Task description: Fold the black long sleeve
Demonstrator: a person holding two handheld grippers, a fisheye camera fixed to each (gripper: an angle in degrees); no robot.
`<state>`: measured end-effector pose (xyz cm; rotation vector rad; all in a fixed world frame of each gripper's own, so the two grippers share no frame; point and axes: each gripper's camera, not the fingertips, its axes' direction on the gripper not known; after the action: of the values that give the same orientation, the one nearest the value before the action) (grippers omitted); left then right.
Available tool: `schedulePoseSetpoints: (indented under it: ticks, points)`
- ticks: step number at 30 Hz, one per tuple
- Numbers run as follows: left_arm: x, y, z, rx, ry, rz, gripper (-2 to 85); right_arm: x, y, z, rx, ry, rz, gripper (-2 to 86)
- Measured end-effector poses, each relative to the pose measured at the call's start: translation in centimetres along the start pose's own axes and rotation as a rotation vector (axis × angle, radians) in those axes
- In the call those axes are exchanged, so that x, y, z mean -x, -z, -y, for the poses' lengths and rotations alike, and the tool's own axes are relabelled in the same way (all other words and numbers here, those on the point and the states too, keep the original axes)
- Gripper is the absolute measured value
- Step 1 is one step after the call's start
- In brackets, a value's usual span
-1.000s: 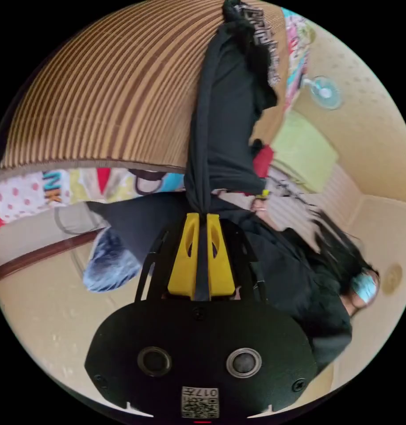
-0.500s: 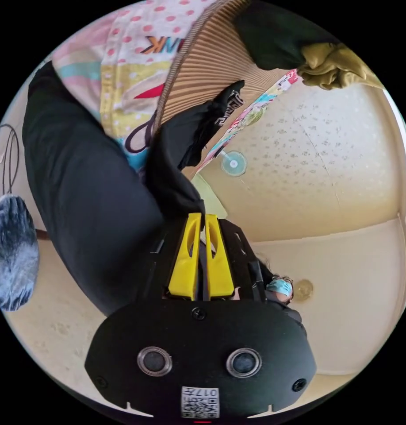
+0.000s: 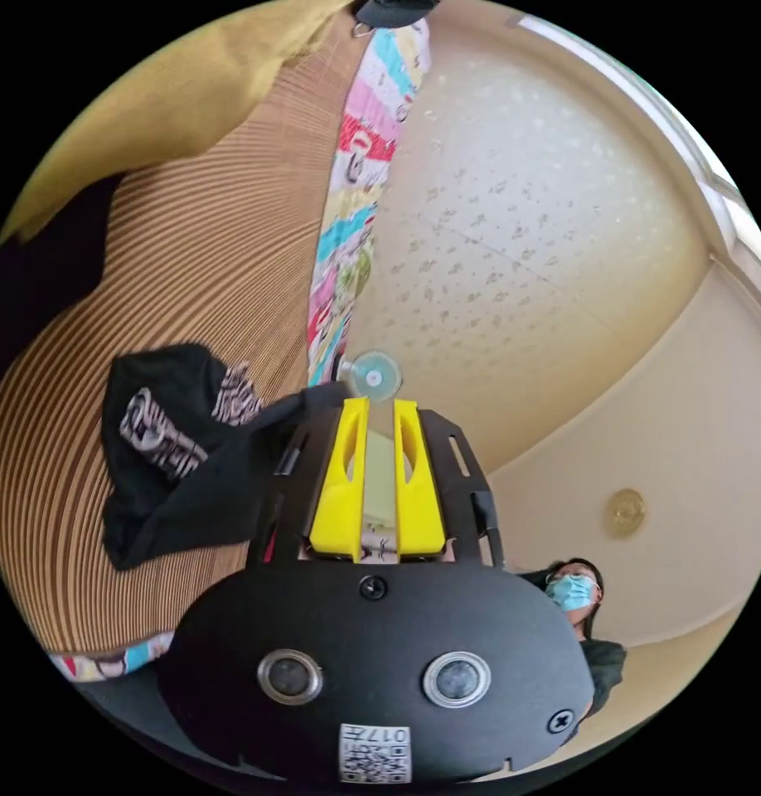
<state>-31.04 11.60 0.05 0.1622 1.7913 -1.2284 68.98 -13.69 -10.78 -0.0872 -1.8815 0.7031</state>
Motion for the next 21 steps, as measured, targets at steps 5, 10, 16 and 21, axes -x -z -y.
schedulePoseSetpoints:
  ticks: [5, 10, 16, 21]
  points:
    - [5.1, -0.9, -1.8, -0.053, 0.092, 0.342, 13.1, -0.8, -1.3, -2.1, -0.028, -0.054, -0.298, 4.3]
    - [8.3, 0.0, -7.4, -0.046, 0.133, 0.849, 16.0, -2.1, -1.1, -5.5, 0.096, -0.052, -0.459, 5.0]
    - [14.1, -4.1, -8.5, 0.157, 0.143, 0.963, 17.6, -3.9, 1.3, -8.0, 0.178, -0.122, -0.373, 3.7]
    - [18.2, -7.1, -7.1, 0.249, 0.174, 1.008, 15.2, -5.2, 6.4, -10.2, -0.075, -0.185, -0.025, 2.3]
